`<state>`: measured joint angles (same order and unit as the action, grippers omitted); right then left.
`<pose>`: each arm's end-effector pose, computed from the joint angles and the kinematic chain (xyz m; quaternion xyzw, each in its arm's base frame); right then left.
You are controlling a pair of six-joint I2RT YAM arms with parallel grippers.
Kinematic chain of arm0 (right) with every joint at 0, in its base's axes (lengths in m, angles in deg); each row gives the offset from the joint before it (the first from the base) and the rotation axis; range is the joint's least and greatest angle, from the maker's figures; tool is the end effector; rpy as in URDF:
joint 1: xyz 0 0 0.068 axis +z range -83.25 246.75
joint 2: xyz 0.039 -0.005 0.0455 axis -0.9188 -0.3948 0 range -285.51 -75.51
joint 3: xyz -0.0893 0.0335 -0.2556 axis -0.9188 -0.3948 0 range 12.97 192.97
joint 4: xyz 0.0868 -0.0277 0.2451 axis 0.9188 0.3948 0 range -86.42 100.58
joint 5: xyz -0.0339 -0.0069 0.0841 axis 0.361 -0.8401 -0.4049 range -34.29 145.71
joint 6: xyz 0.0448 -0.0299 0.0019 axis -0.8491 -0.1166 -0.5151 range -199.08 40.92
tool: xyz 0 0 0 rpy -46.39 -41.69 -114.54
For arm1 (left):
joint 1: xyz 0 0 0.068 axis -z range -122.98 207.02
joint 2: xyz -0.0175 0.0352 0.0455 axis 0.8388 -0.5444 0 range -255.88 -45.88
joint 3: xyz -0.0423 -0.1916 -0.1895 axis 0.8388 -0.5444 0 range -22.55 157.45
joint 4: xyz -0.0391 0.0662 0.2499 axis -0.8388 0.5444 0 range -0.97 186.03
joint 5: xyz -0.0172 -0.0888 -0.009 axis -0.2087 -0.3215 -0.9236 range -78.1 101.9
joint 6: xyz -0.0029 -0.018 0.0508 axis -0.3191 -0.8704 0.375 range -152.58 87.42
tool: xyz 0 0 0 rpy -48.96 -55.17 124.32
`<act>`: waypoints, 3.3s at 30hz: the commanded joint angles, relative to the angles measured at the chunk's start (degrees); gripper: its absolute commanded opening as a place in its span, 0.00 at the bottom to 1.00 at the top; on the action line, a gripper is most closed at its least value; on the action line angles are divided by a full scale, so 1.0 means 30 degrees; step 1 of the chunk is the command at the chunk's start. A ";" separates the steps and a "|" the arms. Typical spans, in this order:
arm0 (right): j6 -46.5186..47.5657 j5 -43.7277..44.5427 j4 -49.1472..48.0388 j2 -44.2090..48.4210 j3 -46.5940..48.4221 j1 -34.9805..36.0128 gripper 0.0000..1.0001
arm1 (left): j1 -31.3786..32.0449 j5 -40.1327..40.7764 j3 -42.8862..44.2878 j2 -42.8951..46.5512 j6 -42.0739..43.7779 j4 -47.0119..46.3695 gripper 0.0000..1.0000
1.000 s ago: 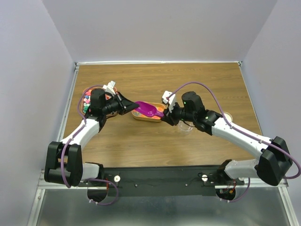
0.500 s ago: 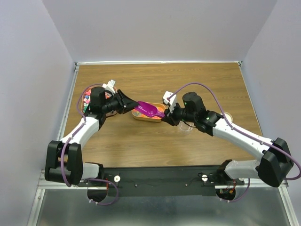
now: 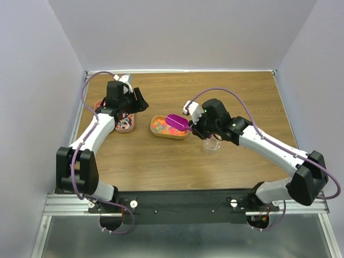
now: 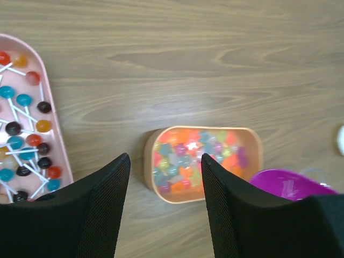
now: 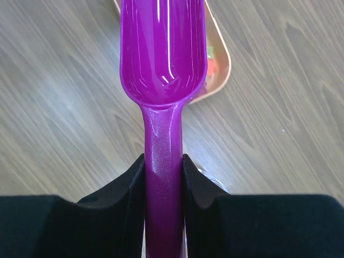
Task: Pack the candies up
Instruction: Scoop the fake candies from the storage box.
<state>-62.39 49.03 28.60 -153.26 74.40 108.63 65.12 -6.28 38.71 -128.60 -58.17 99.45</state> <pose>0.2192 0.2020 0.2880 -0.4659 0.7816 0.1415 0.3898 0.3232 -0.0573 0.2845 -0.0553 0.8647 -0.2712 0.4191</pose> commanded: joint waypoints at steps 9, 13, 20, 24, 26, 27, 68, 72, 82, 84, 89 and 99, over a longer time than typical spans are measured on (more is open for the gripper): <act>0.5275 0.0179 0.6569 -0.3316 0.4509 -0.2445 0.01 | 0.2574 0.4211 0.1142 -0.3803 0.3810 0.2153 0.60; 0.5891 -0.0791 0.9143 -0.5249 0.6883 -0.3092 0.01 | 0.2720 0.4243 0.1642 -0.4360 0.4016 0.2564 0.56; 0.6332 -0.1787 1.2664 -0.8034 1.0166 -0.3094 0.01 | 0.3247 0.4447 0.2023 -0.4888 0.4045 0.2769 0.50; 0.6859 -0.2199 1.3984 -0.8680 1.1631 -0.3094 0.01 | 0.3394 0.4739 0.1994 -0.5035 0.4133 0.2798 0.50; 0.6859 -0.2169 1.4890 -0.9206 1.2596 -0.3036 0.01 | 0.3424 0.4857 0.2023 -0.5122 0.4162 0.2740 0.50; 0.6772 -0.2053 1.5213 -0.9498 1.2948 -0.3006 0.01 | 0.3424 0.4828 0.1994 -0.5181 0.4163 0.2710 0.50; 0.5247 0.1933 1.8175 -1.5418 1.9250 -0.0340 0.01 | 0.3453 0.2397 0.1379 -0.5416 0.3459 0.1362 0.41; 0.5247 0.2050 1.8175 -1.5595 1.9367 -0.0311 0.01 | 0.3424 0.2658 0.1379 -0.5533 0.3343 0.1479 0.41; 0.5365 0.2109 1.8146 -1.5420 1.9631 -0.0311 0.01 | 0.3424 0.5528 0.1496 -0.5270 0.3312 0.2124 0.41; 0.5365 0.2109 1.8146 -1.5302 1.9660 -0.0311 0.01 | 0.3453 0.5911 0.1496 -0.5327 0.3459 0.2358 0.41; 0.5394 0.2109 1.8146 -1.5360 2.0012 -0.0311 0.01 | 0.3599 0.5327 0.1466 -0.5708 0.3460 0.2387 0.41; 0.5482 0.2109 1.8146 -1.5594 1.9983 -0.0311 0.01 | 0.3834 0.4535 0.1496 -0.6411 0.3313 0.2387 0.37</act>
<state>-46.50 54.56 79.98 -198.97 132.76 107.19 76.04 8.30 43.54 -146.48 -47.87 105.48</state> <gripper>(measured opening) 0.342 0.395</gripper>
